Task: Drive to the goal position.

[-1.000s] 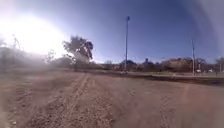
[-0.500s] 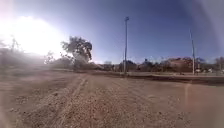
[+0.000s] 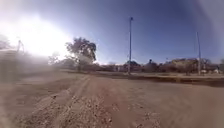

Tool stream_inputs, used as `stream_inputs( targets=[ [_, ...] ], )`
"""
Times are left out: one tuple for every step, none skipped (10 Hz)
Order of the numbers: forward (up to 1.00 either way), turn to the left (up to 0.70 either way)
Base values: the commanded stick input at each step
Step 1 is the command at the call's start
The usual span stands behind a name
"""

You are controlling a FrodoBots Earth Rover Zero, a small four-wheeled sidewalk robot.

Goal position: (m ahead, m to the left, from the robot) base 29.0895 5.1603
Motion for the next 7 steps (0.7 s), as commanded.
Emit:
stream_inputs(
  targets=[
    [0.50,0.00],
    [0.50,0.00],
    [0.50,0.00],
    [0.50,0.00],
    [0.50,0.00],
    [0.50,0.00],
    [0.50,0.00]
  ],
)
